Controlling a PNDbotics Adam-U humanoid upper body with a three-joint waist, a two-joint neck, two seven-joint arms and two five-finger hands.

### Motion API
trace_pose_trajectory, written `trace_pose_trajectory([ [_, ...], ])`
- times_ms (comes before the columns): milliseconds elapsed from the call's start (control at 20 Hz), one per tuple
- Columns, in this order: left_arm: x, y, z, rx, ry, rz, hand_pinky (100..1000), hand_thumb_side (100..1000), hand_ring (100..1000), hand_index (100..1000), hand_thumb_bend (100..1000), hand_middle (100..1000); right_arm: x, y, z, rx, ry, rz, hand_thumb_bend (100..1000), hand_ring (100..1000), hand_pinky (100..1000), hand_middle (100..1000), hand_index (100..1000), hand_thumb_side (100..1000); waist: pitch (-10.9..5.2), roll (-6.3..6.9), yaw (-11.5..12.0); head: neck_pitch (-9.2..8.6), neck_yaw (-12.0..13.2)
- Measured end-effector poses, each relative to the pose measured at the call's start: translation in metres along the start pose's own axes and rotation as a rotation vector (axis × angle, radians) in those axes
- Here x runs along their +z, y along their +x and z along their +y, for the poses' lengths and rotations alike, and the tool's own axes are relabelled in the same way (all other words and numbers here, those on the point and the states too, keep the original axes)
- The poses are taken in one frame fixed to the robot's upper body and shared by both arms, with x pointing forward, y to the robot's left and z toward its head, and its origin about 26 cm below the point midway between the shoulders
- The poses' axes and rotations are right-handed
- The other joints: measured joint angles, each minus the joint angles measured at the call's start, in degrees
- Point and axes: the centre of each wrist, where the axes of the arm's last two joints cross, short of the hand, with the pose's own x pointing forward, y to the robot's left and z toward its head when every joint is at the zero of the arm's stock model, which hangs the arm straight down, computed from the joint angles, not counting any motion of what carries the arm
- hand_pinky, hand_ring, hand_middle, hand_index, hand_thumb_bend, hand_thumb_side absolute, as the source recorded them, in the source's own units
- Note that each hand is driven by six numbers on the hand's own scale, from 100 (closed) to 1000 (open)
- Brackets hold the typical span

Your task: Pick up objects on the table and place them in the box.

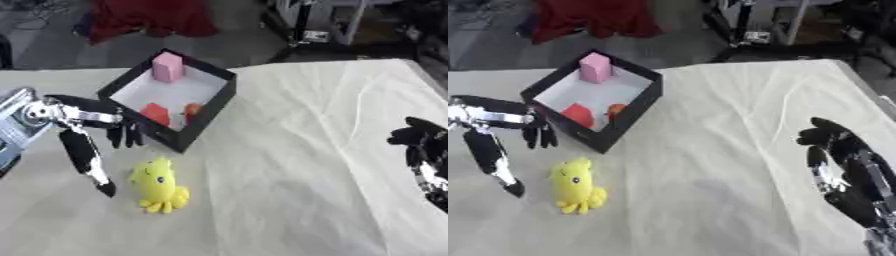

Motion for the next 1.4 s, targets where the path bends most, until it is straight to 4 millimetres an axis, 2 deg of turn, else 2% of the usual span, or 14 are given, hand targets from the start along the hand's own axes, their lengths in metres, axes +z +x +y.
trace_pose_trajectory([
  [650,-0.041,0.008,-0.012,-0.072,0.044,0.001,714,301,622,799,777,648,0.0,0.0,0.0,-0.002,0.004,0.001,100,741,889,703,883,503,0.0,0.0,-0.26,0.0,0.1],
  [1150,-0.056,0.003,-0.023,-0.084,0.028,0.009,704,254,603,779,650,621,-0.001,0.0,0.0,-0.002,0.005,-0.002,100,742,889,703,883,505,0.0,0.0,-0.53,0.0,0.4],
  [1400,-0.059,0.002,-0.025,-0.097,0.001,0.006,673,215,574,750,530,588,-0.001,0.0,0.0,-0.002,0.005,-0.002,100,742,889,704,882,505,0.0,0.0,-0.55,0.0,0.54],
])
